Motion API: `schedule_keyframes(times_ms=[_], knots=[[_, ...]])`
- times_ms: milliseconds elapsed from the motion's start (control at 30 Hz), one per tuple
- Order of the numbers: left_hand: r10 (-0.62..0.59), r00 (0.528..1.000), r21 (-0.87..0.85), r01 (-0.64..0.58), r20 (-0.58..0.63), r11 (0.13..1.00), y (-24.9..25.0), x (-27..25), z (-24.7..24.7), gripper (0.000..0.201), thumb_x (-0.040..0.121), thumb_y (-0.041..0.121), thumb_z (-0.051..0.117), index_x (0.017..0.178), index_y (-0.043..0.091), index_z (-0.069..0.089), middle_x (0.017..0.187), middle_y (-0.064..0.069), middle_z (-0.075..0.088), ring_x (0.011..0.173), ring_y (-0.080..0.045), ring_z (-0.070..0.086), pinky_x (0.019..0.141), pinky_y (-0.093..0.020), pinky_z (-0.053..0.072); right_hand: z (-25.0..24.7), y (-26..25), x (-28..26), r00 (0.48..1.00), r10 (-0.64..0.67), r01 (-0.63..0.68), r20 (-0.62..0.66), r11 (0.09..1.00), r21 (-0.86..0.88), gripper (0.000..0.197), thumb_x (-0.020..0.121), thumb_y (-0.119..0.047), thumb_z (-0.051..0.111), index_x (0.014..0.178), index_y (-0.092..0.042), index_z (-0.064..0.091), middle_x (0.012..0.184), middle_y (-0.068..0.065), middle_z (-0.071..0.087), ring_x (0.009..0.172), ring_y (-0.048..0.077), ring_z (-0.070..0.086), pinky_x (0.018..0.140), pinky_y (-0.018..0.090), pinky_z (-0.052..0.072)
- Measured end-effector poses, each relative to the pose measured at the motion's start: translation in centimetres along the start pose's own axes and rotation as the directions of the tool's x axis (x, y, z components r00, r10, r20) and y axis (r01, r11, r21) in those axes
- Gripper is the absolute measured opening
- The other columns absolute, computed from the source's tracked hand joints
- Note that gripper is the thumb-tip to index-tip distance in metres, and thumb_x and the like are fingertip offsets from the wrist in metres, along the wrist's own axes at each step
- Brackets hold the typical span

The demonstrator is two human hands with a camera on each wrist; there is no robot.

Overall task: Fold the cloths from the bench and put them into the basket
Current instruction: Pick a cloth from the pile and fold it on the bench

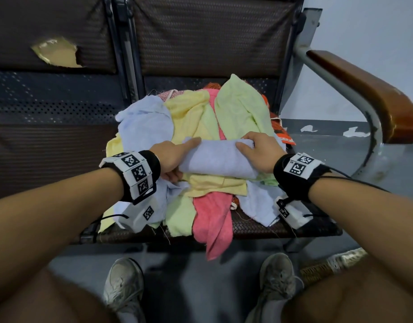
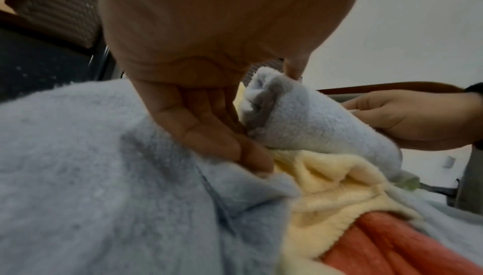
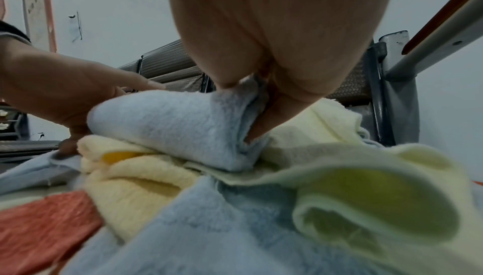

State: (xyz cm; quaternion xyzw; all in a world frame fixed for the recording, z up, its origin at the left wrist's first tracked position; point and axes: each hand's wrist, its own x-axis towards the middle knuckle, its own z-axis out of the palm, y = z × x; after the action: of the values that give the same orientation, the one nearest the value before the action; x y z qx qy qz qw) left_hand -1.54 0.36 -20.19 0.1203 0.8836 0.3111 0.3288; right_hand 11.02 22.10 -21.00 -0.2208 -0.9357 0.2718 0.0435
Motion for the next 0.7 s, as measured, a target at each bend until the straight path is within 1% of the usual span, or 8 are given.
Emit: schedule_keyframes(times_ms=[100,167,233,333,433,500,600,700], knots=[[0.046,0.995,-0.147,-0.033,0.085,0.989,0.1,-0.5,0.5,0.067,0.083,0.061,0.065,0.099,-0.004,0.064,0.069,-0.016,0.072,0.052,-0.024,0.068,0.057,-0.032,0.058,-0.1,0.2,-0.1,0.999,0.032,-0.031,0.021,0.999,-0.034,0.032,0.1,-0.035,0.05,0.12,-0.014,0.063,0.117,0.009,0.066,0.109,0.028,0.059,0.088,0.032,0.043],[0.134,0.991,-0.221,-0.131,-0.001,0.966,0.5,-0.9,0.6,0.053,0.083,0.054,0.071,0.095,0.003,0.061,0.073,-0.013,0.071,0.06,-0.026,0.069,0.058,-0.033,0.056,-0.5,0.2,-0.5,0.998,0.044,-0.042,0.046,0.998,-0.052,0.028,0.098,-0.031,0.05,0.121,-0.018,0.061,0.113,0.008,0.067,0.107,0.028,0.06,0.088,0.033,0.046],[0.223,0.967,-0.186,-0.243,-0.12,0.952,1.1,-1.5,0.8,0.045,0.081,0.054,0.071,0.079,0.013,0.054,0.07,-0.002,0.059,0.062,-0.022,0.06,0.06,-0.032,0.047,-1.0,-0.1,-1.1,0.997,0.033,-0.027,0.064,0.995,-0.091,0.028,0.096,-0.025,0.051,0.121,-0.018,0.06,0.109,0.008,0.068,0.104,0.028,0.061,0.088,0.036,0.049],[0.347,0.907,-0.151,-0.388,-0.24,0.909,2.3,-3.0,1.0,0.042,0.08,0.052,0.073,0.071,0.02,0.047,0.069,0.004,0.046,0.064,-0.016,0.045,0.06,-0.031,0.035,-2.1,-0.9,-2.2,0.995,0.002,0.011,0.099,0.992,-0.129,0.044,0.091,-0.021,0.059,0.134,-0.017,0.053,0.124,0.013,0.06,0.112,0.029,0.059,0.095,0.041,0.049],[0.486,0.854,-0.335,-0.521,-0.187,0.785,4.1,-5.1,1.3,0.026,0.083,0.03,0.078,0.088,0.015,0.057,0.084,-0.009,0.063,0.076,-0.021,0.056,0.076,-0.046,0.051,-3.5,-2.6,-4.1,0.991,-0.107,0.102,0.08,0.993,0.062,0.074,0.085,-0.022,0.072,0.149,-0.019,0.036,0.144,0.01,0.046,0.133,0.021,0.047,0.104,0.029,0.04],[0.562,0.816,-0.451,-0.555,-0.134,0.699,5.4,-6.6,1.6,0.022,0.082,0.013,0.077,0.096,0.012,0.06,0.093,-0.023,0.069,0.08,-0.024,0.06,0.08,-0.049,0.052,-5.2,-4.3,-5.8,0.984,-0.171,0.152,0.056,0.955,0.256,0.083,0.081,-0.026,0.08,0.149,-0.02,0.034,0.138,-0.004,0.05,0.126,0.008,0.05,0.097,0.02,0.042],[0.638,0.755,-0.466,-0.623,-0.15,0.628,7.7,-8.4,2.7,0.024,0.078,0.014,0.077,0.099,0.015,0.065,0.09,-0.014,0.068,0.08,-0.021,0.06,0.075,-0.038,0.048,-7.8,-5.7,-7.7,0.965,-0.261,0.222,0.039,0.883,0.414,0.042,0.082,-0.009,0.078,0.121,-0.015,0.063,0.106,-0.012,0.066,0.099,0.01,0.063,0.086,0.027,0.05],[0.656,0.737,-0.544,-0.621,-0.161,0.564,10.0,-9.6,4.8,0.034,0.081,0.017,0.078,0.111,0.016,0.063,0.097,-0.004,0.072,0.087,-0.015,0.069,0.069,-0.027,0.052,-10.3,-3.8,-9.8,0.993,-0.108,0.118,-0.051,0.805,0.582,0.028,0.083,-0.01,0.078,0.11,-0.016,0.073,0.102,-0.001,0.077,0.097,0.012,0.072,0.077,0.024,0.055]])
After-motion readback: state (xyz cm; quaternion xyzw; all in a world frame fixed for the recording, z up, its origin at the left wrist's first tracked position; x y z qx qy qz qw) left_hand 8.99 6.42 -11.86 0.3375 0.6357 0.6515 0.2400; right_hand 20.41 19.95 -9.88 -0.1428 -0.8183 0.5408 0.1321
